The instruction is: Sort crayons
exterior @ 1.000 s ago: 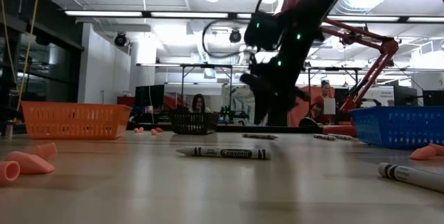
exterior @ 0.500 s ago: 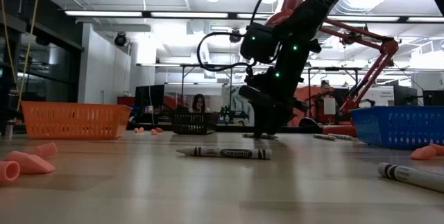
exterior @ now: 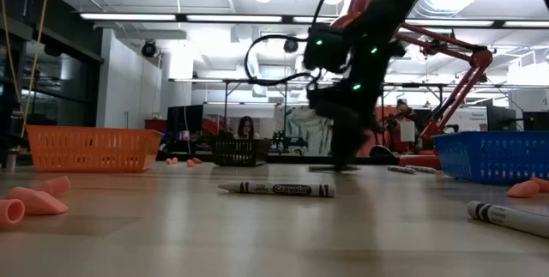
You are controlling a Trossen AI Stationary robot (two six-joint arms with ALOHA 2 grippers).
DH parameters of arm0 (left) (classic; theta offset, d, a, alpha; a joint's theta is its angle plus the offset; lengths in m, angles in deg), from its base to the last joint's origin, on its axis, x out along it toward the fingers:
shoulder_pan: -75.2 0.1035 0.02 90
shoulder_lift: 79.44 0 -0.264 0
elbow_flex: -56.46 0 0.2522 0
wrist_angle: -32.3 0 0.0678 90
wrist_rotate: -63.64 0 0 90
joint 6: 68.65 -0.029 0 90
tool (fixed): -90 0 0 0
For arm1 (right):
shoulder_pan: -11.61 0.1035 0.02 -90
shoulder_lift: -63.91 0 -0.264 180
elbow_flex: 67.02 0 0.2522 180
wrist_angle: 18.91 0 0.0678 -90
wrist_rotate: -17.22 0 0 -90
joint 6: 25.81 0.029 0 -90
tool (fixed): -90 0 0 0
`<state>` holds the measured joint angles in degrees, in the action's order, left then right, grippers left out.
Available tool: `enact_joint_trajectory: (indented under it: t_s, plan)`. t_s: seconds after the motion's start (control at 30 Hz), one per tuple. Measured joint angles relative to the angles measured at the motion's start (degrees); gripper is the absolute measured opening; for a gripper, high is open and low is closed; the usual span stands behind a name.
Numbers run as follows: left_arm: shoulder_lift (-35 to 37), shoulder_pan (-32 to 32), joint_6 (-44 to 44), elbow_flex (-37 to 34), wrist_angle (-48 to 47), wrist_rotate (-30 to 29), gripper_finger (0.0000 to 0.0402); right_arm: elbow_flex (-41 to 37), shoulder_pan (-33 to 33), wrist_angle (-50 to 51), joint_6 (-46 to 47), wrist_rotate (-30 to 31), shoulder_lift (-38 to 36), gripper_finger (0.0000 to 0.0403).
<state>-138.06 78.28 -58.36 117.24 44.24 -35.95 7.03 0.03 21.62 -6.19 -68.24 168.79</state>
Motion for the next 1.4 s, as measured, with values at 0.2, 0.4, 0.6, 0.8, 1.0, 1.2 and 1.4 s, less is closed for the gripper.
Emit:
enact_joint_trajectory:
  t_s: [0.2, 0.4, 0.6, 0.8, 1.0, 1.2, 1.4]
  plan:
    - [1.5, 1.9, 0.0, 0.0, -0.8, 0.0, 0.0121, -5.6, 0.0, -1.8, -4.7, -2.6, -12.7, 0.0003]
    - [1.5, 3.1, 0.0, 0.0, -5.1, 0.0, 0.0121, -20.4, 1.6, -14.7, 1.5, -6.4, -29.8, 0.0002]
    - [1.3, 3.3, 0.0, 0.0, -9.5, 0.0, 0.0121, -30.1, 5.3, -41.2, 7.4, -4.2, -38.1, 0.0001]
    - [0.1, 3.3, 0.1, -0.1, -15.2, 0.0, 0.0121, -24.4, 5.6, -51.9, 2.4, 0.1, -34.6, 0.0001]
    - [-3.8, 3.3, 0.6, -0.2, -15.2, 1.4, 0.0121, -17.1, 5.5, -58.5, -4.4, -2.9, -30.8, 0.0001]
    - [-4.5, 3.3, 2.6, -0.2, -14.9, 2.8, 0.0121, -16.9, 5.4, -59.9, -4.0, -4.6, -30.3, 0.0001]
    - [-4.1, 3.3, 2.5, -0.2, -14.0, 3.0, 0.0121, -17.0, 5.4, -60.8, -3.4, -5.0, -30.3, 0.0]
